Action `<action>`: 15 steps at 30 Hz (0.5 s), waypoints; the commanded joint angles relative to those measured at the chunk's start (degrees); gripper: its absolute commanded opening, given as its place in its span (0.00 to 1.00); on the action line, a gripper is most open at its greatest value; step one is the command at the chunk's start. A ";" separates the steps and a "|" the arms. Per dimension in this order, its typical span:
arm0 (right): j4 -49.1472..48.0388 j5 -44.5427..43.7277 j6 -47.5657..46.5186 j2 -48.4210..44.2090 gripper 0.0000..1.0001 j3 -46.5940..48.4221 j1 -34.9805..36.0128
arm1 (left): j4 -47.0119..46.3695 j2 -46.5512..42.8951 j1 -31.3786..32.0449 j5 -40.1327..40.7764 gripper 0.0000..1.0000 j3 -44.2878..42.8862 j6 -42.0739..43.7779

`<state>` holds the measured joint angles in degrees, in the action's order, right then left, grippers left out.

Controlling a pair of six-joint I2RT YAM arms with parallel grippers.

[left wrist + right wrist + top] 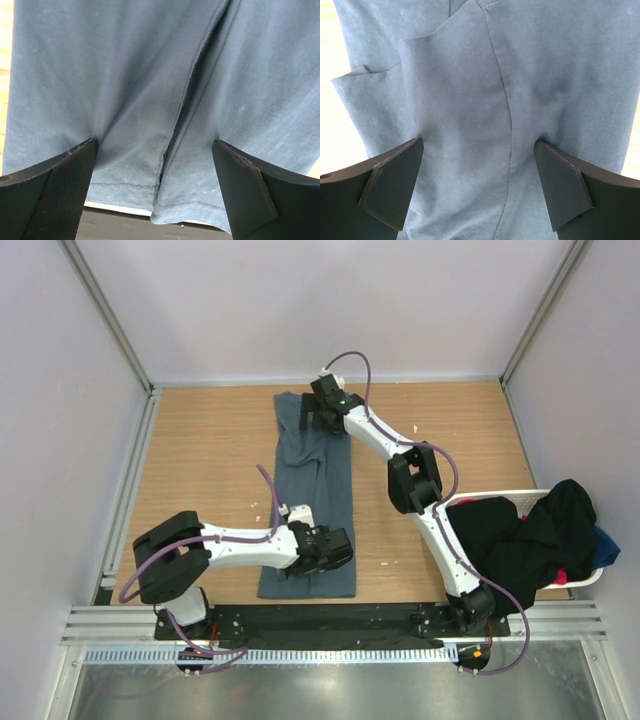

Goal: Fold and stack the t-shirts
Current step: Fold the tshirt

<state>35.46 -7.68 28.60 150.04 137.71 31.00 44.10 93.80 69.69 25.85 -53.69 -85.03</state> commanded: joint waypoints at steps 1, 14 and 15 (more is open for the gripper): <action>-1.27 3.10 -0.56 2.37 1.00 1.25 -0.15 | 0.55 2.35 0.62 -1.07 0.98 -2.02 2.41; 0.13 11.29 -4.07 -23.01 1.00 1.96 0.11 | 1.07 -10.11 -12.46 1.05 1.00 -16.00 28.51; 0.39 10.16 -4.25 -25.12 1.00 0.82 0.11 | 1.86 -11.78 -13.61 -0.26 1.00 -16.44 30.00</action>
<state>37.58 1.76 26.55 140.68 137.53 30.89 44.49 89.60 59.33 25.32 -66.54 -63.92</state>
